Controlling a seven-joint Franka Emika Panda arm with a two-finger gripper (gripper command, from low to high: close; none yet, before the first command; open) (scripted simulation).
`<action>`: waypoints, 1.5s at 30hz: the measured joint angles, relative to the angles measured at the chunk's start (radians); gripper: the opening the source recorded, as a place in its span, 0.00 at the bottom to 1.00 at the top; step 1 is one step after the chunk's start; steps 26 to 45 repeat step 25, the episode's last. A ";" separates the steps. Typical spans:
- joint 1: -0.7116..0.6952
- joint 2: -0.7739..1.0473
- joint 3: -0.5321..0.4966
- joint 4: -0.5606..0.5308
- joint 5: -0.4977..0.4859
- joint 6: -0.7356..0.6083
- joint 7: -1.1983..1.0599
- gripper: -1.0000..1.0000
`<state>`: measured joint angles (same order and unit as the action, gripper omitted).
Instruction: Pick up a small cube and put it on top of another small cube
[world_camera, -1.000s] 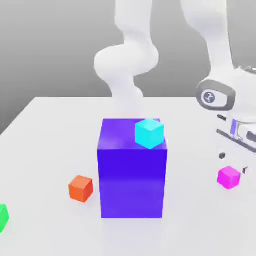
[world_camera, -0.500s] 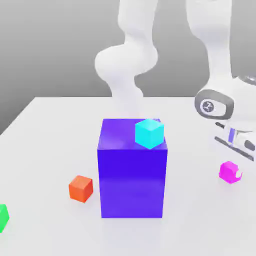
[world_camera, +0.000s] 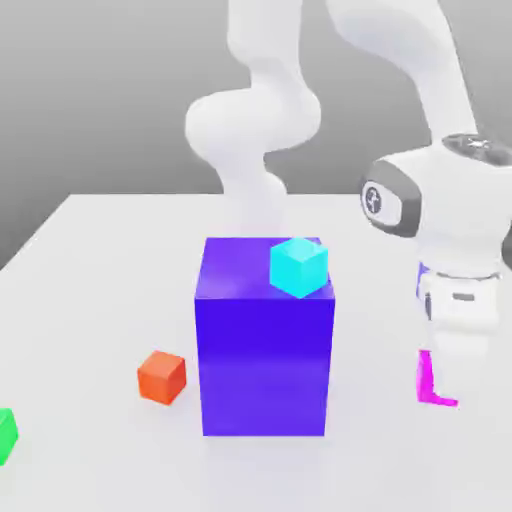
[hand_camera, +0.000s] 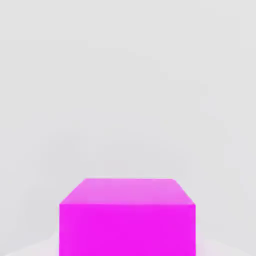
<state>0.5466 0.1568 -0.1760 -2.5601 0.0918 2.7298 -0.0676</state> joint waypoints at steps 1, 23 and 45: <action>-0.030 0.009 -0.027 0.015 0.012 -0.012 0.000 0.00; -0.683 0.293 -0.351 0.291 0.363 -0.112 -0.125 1.00; -0.683 0.293 -0.351 0.291 0.363 -0.112 -0.125 1.00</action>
